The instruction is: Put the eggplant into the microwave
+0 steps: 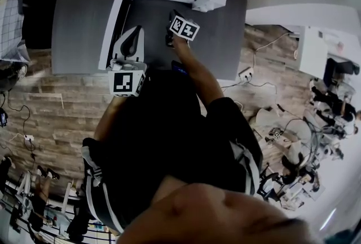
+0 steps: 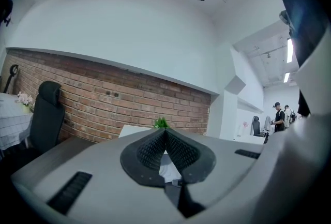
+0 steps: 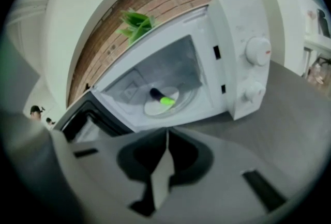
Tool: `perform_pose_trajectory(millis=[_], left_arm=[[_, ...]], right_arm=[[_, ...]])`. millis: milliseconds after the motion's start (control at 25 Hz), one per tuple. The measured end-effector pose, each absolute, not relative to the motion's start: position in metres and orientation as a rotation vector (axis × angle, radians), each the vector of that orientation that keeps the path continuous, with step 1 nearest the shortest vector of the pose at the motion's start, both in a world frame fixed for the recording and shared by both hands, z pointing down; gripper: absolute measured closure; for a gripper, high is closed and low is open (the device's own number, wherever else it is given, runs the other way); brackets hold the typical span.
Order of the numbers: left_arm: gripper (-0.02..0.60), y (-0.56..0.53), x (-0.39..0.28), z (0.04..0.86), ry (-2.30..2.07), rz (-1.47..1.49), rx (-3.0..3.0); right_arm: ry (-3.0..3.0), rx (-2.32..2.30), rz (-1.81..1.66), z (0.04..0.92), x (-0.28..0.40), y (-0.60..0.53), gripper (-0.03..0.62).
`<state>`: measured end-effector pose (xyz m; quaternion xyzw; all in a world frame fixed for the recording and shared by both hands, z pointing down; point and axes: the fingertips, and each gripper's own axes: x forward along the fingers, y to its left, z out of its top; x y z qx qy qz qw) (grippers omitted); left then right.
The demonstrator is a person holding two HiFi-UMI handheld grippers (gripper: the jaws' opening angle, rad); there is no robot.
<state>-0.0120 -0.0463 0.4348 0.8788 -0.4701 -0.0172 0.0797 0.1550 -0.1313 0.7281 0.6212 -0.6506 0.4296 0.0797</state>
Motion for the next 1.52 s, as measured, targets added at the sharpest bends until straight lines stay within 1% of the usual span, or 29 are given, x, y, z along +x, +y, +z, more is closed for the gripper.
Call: perform_pose_trajectory(millis=[440, 720, 1000, 1280, 1520], left_arm=[[0.546, -0.035, 0.006, 0.436, -1.352, -0.04, 2.675], [0.546, -0.032, 0.013, 0.438, -1.326, -0.021, 2.669], [0.546, -0.033, 0.012, 0.44, -1.325, -0.008, 2.686], [0.546, -0.033, 0.008, 0.442, -1.336, -0.001, 2.689], [0.546, -0.033, 0.008, 0.447, -1.326, 0.015, 2.679]], right_arm=[[-2.014, 1.843, 1.165, 0.688, 0.167, -0.088, 0.557], [-2.096, 1.873, 1.015, 0.639, 0.166, -0.065, 0.557], [-2.2, 1.856, 0.876, 0.583, 0.149, -0.045, 0.556], [-2.284, 1.909, 0.805, 0.532, 0.146, -0.022, 0.557], [-2.328, 1.92, 0.712, 0.507, 0.147, -0.008, 0.56]])
